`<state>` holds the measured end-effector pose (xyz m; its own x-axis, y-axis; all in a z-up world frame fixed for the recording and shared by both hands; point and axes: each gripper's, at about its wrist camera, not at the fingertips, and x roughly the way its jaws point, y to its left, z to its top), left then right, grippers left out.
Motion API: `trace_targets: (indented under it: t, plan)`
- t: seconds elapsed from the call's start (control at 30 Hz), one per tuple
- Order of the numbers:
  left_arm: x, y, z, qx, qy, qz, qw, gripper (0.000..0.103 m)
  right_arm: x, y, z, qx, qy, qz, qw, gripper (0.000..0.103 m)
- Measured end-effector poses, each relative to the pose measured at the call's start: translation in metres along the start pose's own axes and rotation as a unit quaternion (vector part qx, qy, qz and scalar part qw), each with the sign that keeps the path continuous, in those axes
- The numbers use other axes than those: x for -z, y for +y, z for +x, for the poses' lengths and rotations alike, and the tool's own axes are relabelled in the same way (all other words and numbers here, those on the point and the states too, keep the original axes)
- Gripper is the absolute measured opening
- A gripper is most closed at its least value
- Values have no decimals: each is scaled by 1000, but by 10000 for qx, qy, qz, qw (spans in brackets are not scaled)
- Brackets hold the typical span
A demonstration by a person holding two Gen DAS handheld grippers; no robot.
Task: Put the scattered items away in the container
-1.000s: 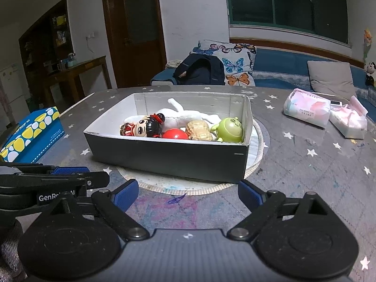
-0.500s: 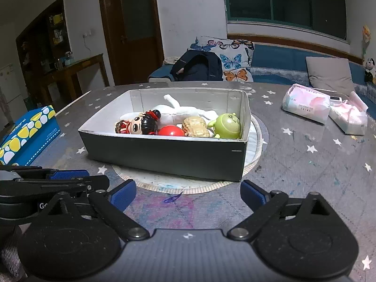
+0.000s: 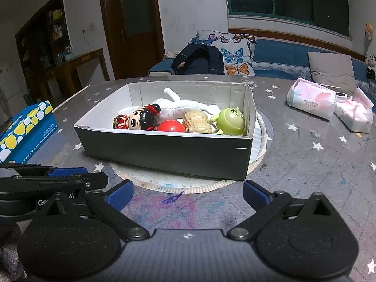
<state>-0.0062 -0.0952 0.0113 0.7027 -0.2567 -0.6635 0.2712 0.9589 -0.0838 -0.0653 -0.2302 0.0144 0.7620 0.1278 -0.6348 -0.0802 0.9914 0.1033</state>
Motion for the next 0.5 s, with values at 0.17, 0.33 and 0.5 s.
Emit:
trace_targets:
  t: [0.17, 0.33, 0.5]
  plan:
    - [-1, 0, 4, -19, 9, -7, 10000, 32, -1, -2, 5, -7, 37, 15, 10000, 103]
    - [-2, 1, 8, 18, 37, -44, 10000, 32, -1, -3, 9, -4, 73, 39, 10000, 103]
    - [-3, 1, 9, 49, -24, -56, 10000, 30, 0, -4, 11, 25, 65, 41, 10000, 103]
